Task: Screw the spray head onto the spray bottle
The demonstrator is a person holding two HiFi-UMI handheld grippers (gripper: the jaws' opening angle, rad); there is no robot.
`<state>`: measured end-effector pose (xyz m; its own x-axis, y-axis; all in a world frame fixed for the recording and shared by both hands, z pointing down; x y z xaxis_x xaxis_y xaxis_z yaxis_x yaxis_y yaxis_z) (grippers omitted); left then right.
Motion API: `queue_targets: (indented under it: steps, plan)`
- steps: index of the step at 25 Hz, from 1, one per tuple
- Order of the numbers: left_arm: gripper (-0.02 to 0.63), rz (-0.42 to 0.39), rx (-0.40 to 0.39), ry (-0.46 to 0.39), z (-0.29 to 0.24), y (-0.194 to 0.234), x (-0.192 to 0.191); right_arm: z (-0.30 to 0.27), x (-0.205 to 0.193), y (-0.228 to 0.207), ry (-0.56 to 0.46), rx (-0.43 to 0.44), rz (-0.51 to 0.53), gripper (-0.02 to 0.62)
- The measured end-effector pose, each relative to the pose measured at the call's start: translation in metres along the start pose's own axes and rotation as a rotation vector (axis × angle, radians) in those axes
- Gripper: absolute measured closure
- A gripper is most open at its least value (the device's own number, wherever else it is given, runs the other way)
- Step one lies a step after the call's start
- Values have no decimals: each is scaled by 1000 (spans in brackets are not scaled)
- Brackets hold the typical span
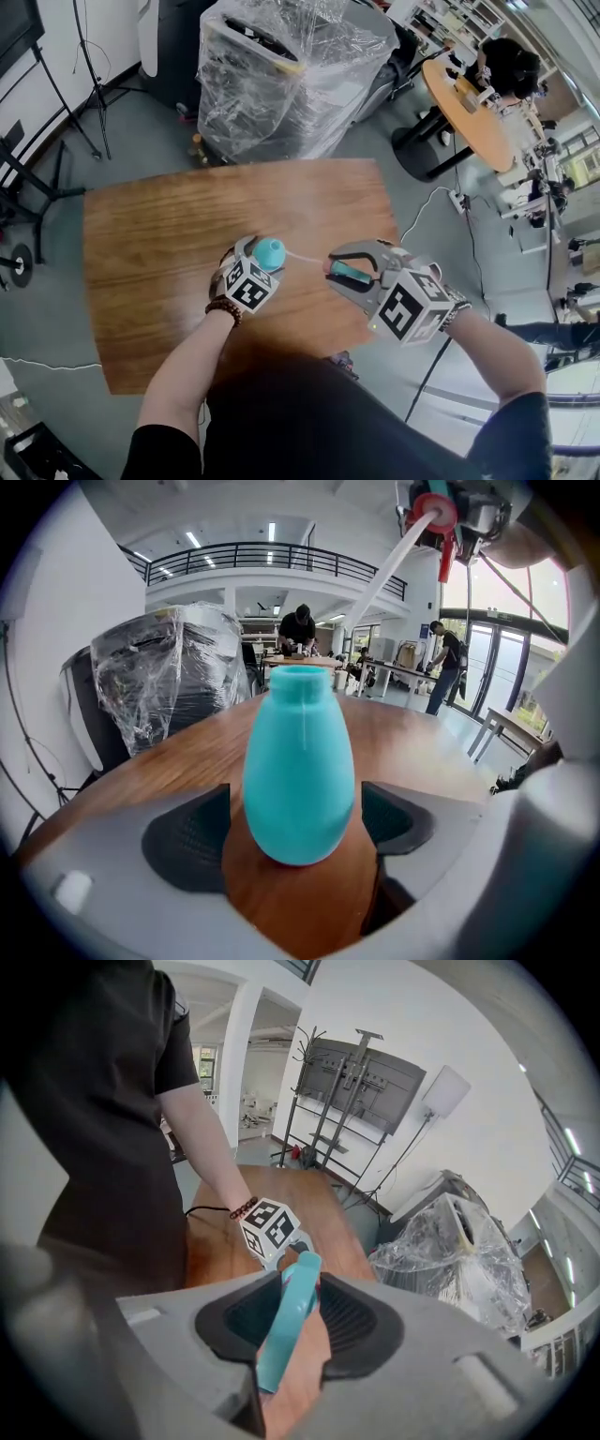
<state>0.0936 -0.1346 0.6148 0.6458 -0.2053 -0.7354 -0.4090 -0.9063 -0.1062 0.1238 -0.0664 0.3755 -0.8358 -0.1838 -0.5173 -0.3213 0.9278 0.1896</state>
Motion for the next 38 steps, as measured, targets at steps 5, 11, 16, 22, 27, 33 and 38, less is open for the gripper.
queue_targets:
  steps: [5,11,16,22,27,33,38]
  plan:
    - [201,-66,16,28,-6,-1,-1,-4,3,-1,9,14,15,476]
    - [209,-206,65,91,4,-3,0,-10,1,2,26,25,32,476]
    - [212,-339,87,148,21,-8,9,-21,-4,5,42,36,54,476]
    - [213,-454,60,192,41,-27,28,-38,-16,15,78,45,140,476]
    - [215,-510,36,215,58,-39,45,-46,-12,26,103,59,244,476]
    - [215,-522,18,227,73,-44,53,-48,-10,36,138,57,384,476]
    - [215,-532,7,236,79,-45,49,-49,-8,44,163,50,512,476]
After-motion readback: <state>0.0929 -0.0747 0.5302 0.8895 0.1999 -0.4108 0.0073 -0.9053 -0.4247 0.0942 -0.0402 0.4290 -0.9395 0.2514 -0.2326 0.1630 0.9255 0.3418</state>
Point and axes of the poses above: the fingertips, and each gripper's own axes: z backward along the fingers, y to its left, x out of its top, the point moved 1 cm from there along z, backward along the fingers, and after that the axes turned 12 degrees about -z, right-handed, at the moved point
